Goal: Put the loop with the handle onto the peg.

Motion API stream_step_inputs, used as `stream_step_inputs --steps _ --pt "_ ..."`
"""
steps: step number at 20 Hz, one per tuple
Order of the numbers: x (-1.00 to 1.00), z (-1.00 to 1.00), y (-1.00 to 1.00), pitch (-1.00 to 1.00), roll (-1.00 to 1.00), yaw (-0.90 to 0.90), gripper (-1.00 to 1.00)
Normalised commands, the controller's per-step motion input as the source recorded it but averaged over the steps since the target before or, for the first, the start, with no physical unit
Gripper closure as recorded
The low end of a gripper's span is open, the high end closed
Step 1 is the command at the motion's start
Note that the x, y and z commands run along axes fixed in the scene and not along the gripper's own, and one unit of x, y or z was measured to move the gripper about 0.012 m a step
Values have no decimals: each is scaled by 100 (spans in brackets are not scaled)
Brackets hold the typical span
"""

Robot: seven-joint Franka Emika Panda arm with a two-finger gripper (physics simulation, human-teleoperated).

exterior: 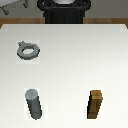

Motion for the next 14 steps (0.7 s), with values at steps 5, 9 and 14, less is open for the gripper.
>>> stream_step_inputs --steps 5,9,14 --pt "-20 -60 0 0 0 0 -100" --pt "0 -50 -6 0 0 0 -100" --pt "0 0 -40 0 0 0 -100"
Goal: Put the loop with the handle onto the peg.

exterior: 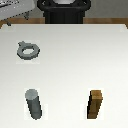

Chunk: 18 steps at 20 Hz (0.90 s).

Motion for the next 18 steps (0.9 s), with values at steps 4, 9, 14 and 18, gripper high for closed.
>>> stream_step_inputs --steps 4,9,14,18 --pt "0 -50 -25 0 0 0 -100" --pt "0 -60 20 0 0 0 -100" --pt "0 -20 0 0 0 0 -100" --pt "25 -75 0 0 0 0 -100"
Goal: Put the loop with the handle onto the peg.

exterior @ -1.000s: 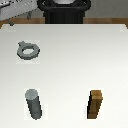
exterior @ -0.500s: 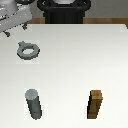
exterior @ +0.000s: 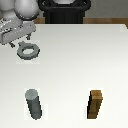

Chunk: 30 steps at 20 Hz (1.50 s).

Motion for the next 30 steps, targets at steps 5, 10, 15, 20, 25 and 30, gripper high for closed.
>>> stream_step_inputs --steps 5,10,15,20,25,30 --pt "20 -20 0 0 0 0 -100" --pt "0 0 0 0 0 0 100" --pt "0 0 0 0 0 0 100" --pt "0 80 0 0 0 0 100" --pt "0 100 0 0 0 0 100" --pt "44 40 0 0 0 0 100"
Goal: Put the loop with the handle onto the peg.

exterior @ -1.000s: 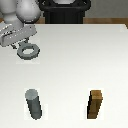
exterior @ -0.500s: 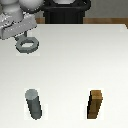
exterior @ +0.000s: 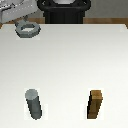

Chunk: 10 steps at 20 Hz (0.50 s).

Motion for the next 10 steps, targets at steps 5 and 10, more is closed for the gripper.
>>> stream_step_inputs --steps 5,10 --pt "100 0 0 0 0 0 100" --pt "100 0 0 0 0 0 100"
